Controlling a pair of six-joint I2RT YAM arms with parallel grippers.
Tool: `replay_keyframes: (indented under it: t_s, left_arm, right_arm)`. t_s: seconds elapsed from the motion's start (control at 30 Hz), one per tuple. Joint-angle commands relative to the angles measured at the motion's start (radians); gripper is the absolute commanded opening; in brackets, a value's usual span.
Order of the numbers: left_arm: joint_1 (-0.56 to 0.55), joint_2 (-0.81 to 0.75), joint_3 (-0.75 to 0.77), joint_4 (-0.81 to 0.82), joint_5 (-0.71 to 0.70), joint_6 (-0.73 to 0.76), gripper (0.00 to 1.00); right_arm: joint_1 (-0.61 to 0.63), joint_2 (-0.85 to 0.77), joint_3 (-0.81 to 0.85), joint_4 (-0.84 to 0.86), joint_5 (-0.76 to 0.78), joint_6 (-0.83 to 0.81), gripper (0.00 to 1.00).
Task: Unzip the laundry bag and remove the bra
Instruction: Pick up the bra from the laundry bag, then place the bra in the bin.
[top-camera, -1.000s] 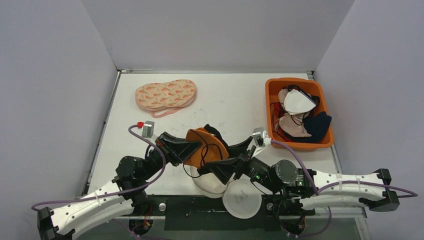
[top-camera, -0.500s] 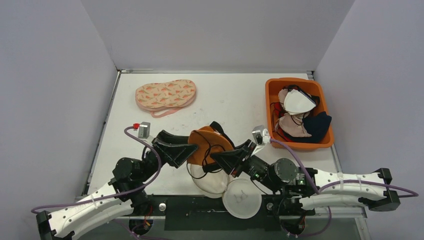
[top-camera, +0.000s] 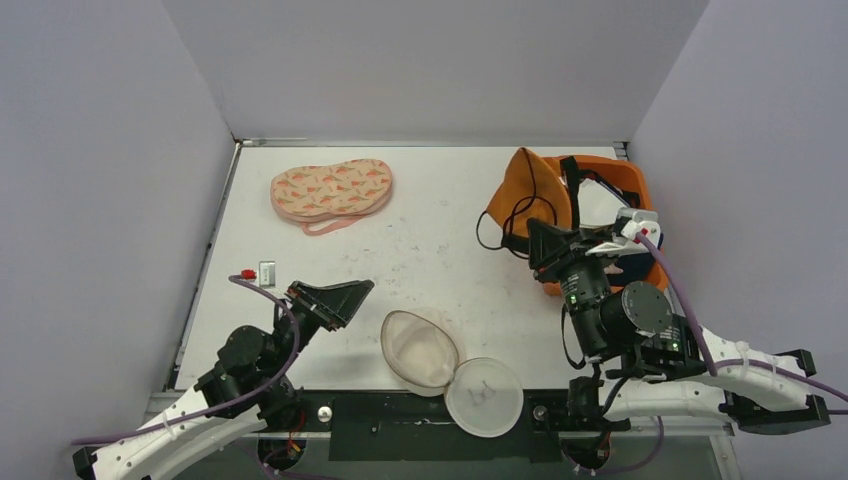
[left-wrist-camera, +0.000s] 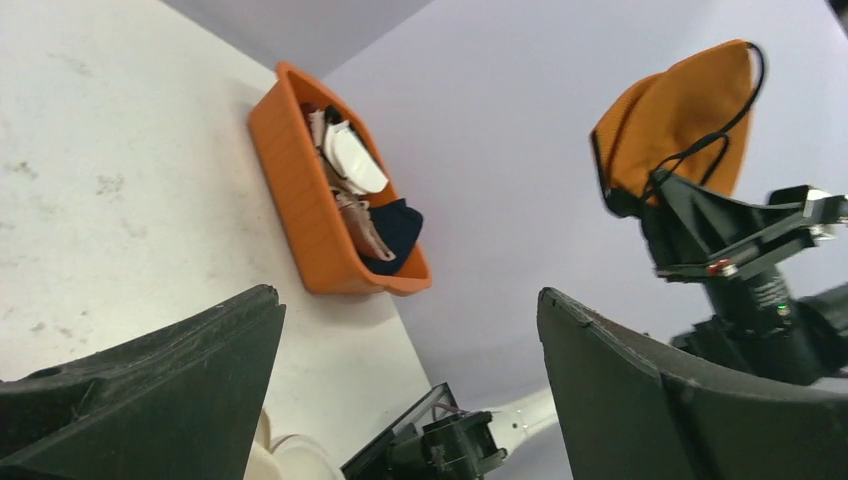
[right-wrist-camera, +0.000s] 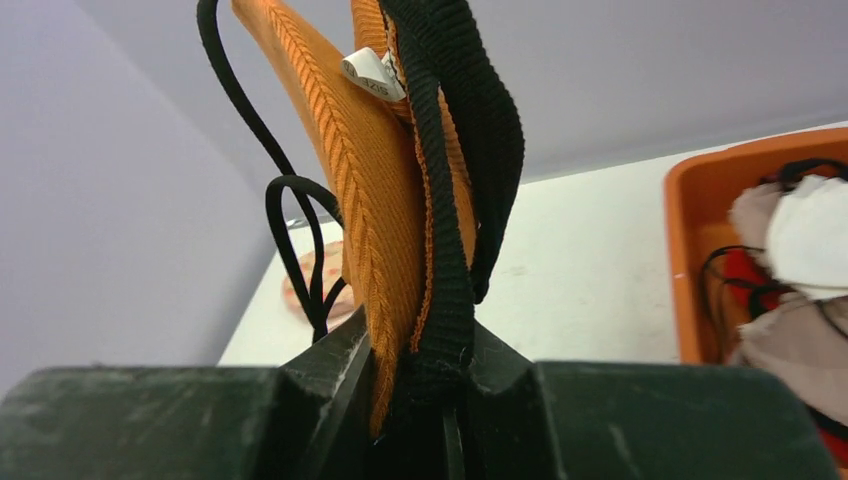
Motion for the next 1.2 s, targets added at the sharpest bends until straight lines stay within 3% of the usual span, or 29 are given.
replay_keyframes:
  t_s: [0.0,0.1,0.27,0.3,0.47,0.6,0.73,1.17]
  left_arm:
    - [0.004,0.016,-0.060,-0.001,-0.054,-0.059,0.98]
    - [0.004,0.072,-0.068,0.047,-0.019,-0.076,0.98]
    - [0.003,0.158,-0.046,0.040,0.024,-0.086,0.98]
    - [0.004,0.164,-0.048,0.040,0.033,-0.089,0.98]
    - [0.004,0.167,-0.078,0.038,0.039,-0.103,0.98]
    - [0.005,0.158,-0.104,0.043,0.014,-0.097,0.98]
    - [0.005,0.154,-0.105,0.028,0.018,-0.096,0.98]
    - [0.010,0.084,-0.196,-0.013,0.026,-0.129,0.98]
  right_arm:
    - [-0.074,0.086,0.116,-0.074,0.079,-0.068,0.05]
    - [-0.211,0.211,0.202,-0.139,-0.103,-0.018,0.05]
    - [-0.782,0.345,0.231,-0.161,-0.695,0.154,0.05]
    - [-0.905,0.359,0.208,-0.149,-0.768,0.185,0.05]
    - [-1.290,0.305,-0.027,0.047,-1.005,0.372,0.05]
    - [-1.424,0.277,-0.187,0.203,-1.048,0.511,0.05]
    - [-1.536,0.364,-0.245,0.295,-1.127,0.612,0.05]
    - [-1.611,0.696,-0.147,0.349,-1.179,0.492,0.05]
